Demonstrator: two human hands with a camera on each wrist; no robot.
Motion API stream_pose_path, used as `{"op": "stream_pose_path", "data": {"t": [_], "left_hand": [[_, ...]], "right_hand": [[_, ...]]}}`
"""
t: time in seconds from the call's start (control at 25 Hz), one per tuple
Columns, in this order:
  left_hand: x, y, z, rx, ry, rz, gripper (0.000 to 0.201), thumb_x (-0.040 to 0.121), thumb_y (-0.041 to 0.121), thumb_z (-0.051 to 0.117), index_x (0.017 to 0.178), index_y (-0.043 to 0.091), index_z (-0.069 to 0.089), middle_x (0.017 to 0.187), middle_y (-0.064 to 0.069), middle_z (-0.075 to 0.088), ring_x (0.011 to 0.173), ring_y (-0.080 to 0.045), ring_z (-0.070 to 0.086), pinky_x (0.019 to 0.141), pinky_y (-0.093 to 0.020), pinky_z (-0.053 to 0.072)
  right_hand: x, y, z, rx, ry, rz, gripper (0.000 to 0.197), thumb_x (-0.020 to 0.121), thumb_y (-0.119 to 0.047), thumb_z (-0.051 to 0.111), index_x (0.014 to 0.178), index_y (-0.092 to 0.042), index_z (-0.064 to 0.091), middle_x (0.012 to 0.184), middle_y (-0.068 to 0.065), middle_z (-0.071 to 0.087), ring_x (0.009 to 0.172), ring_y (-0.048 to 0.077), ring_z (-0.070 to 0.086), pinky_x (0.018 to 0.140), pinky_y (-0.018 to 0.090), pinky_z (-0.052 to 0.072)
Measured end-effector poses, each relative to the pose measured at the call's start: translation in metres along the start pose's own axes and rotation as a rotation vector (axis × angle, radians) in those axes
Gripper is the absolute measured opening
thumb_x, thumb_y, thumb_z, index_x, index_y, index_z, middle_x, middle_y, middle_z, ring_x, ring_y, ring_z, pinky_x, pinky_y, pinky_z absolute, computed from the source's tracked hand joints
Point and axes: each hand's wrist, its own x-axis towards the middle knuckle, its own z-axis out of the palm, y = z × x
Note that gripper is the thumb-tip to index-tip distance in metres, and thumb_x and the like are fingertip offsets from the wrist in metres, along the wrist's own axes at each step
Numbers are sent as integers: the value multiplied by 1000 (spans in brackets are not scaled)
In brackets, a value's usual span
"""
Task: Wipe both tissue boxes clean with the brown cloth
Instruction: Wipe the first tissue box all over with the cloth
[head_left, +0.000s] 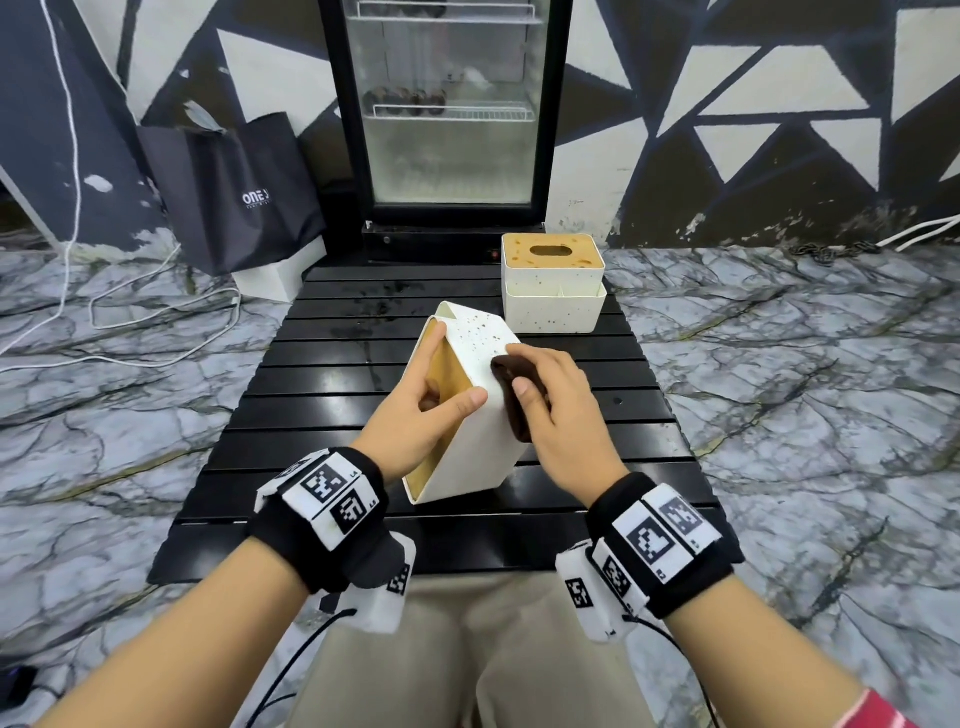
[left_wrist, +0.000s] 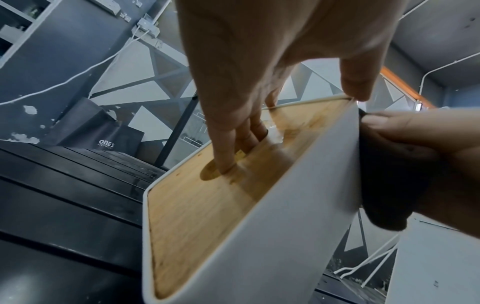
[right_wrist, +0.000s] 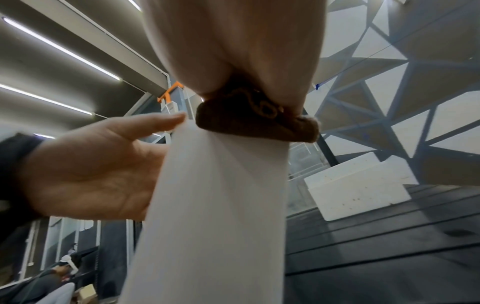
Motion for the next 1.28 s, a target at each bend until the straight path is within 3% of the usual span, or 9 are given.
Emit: {"op": "stream_pose_path", "data": {"t": [0.16, 0.32, 0.44, 0.56, 0.76, 0.96, 1.08, 1.16, 1.28], "left_hand": [[0, 1, 6, 0, -19, 21, 82, 87, 25, 65, 147, 38, 10, 124, -9, 55, 100, -7, 58, 78, -4, 43], [0, 3, 10, 72, -52, 69, 86, 81, 38, 65, 147, 38, 9, 131, -5, 52, 111, -13, 55, 96, -17, 41], [0, 3, 11, 73, -44, 58, 82, 87, 27, 64, 147, 38, 10, 115, -5, 57, 98, -12, 58, 84, -9, 44], [-1, 4, 12, 72, -40, 60, 82, 87, 26, 63, 146, 39, 9, 121, -7, 52, 101, -11, 55, 81, -5, 43], [-6, 5, 12, 98, -47, 61, 87, 72, 48, 65, 138, 52, 9, 116, -6, 55, 109, -21, 56, 98, -28, 43], [-8, 6, 13, 84, -40, 53, 88, 72, 43, 64, 142, 48, 10, 112, -9, 60, 104, -22, 60, 91, -24, 47], [-8, 5, 14, 80, -36, 52, 85, 84, 36, 66, 146, 42, 8, 117, -7, 58, 99, -12, 59, 80, -8, 45], [-9, 5, 15, 57, -56, 62, 85, 86, 31, 63, 148, 39, 6, 128, -4, 54, 106, -8, 57, 76, -3, 43], [-8, 2, 14, 41, -102, 73, 96, 78, 44, 69, 148, 41, 3, 141, -1, 47, 122, -10, 52, 98, -17, 44]], "right_hand": [[0, 2, -3, -25, 28, 59, 34, 94, -18, 40, 127, -18, 49, 125, 3, 49, 118, 22, 39, 102, 31, 30], [-4, -9, 1, -15, -14, -50, 40, 89, -25, 36, 126, -18, 49, 124, 1, 50, 114, 15, 40, 97, 24, 28], [-7, 3, -5, 11, 1, -40, 38, 90, -27, 37, 126, -20, 49, 124, -1, 51, 117, 16, 41, 102, 31, 33], [-8, 2, -4, 34, 41, 4, 39, 88, -26, 37, 125, -19, 50, 123, -1, 50, 116, 16, 41, 102, 31, 33], [-12, -8, 1, 28, 7, -69, 37, 90, -24, 38, 125, -19, 50, 121, -6, 50, 114, 14, 40, 99, 25, 30], [-12, 9, -9, 25, 19, -10, 38, 89, -27, 38, 125, -21, 50, 123, -5, 50, 117, 16, 42, 101, 28, 33], [-18, 9, -9, 23, 37, -28, 37, 90, -25, 38, 124, -20, 50, 121, -7, 50, 116, 16, 43, 101, 30, 33], [-23, 7, -9, 10, 38, -36, 37, 90, -25, 38, 124, -20, 51, 121, -5, 51, 116, 15, 43, 101, 28, 32], [-23, -3, -10, 0, 11, -41, 37, 89, -25, 38, 124, -20, 51, 122, -5, 52, 114, 14, 41, 98, 23, 30]]}}
